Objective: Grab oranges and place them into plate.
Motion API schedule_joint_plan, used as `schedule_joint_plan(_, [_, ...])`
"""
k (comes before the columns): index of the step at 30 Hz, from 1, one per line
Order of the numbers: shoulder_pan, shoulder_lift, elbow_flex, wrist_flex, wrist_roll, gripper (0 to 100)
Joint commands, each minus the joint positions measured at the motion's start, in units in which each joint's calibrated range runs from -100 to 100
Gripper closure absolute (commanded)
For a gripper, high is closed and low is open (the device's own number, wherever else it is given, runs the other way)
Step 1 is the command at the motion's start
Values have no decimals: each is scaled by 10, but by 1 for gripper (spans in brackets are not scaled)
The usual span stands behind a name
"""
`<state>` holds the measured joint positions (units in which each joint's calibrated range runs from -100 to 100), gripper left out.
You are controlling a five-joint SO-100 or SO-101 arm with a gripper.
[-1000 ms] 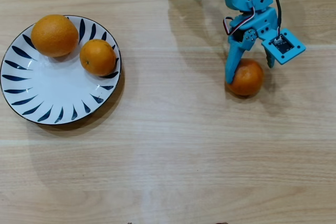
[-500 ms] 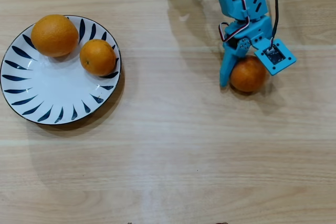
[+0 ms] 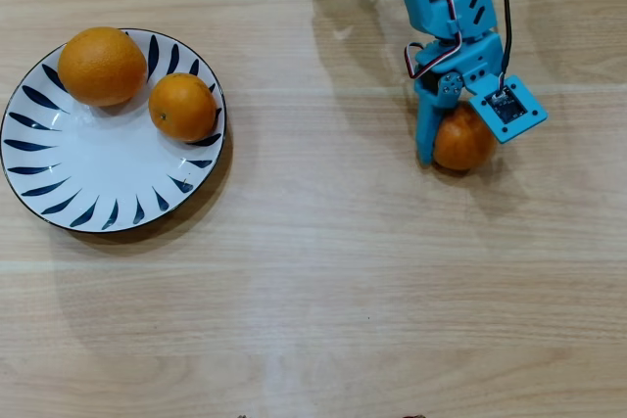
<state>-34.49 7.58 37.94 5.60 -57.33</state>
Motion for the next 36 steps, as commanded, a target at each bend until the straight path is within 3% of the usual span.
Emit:
schedule_joint_plan(1, [1,-4,-13,-4,-1,71])
schedule_joint_plan(5, [17,-22,-19,-7,8,71])
schedule_joint_plan(10, [79,-121,-20,-10,66,71])
schedule_joint_plan(19, [299,-307,-19,-8,210,71])
schedule_joint_plan(27, [471,-255,-38,-25,220,71])
schedule_joint_plan(36, [564,-68,-155,-99,220,71])
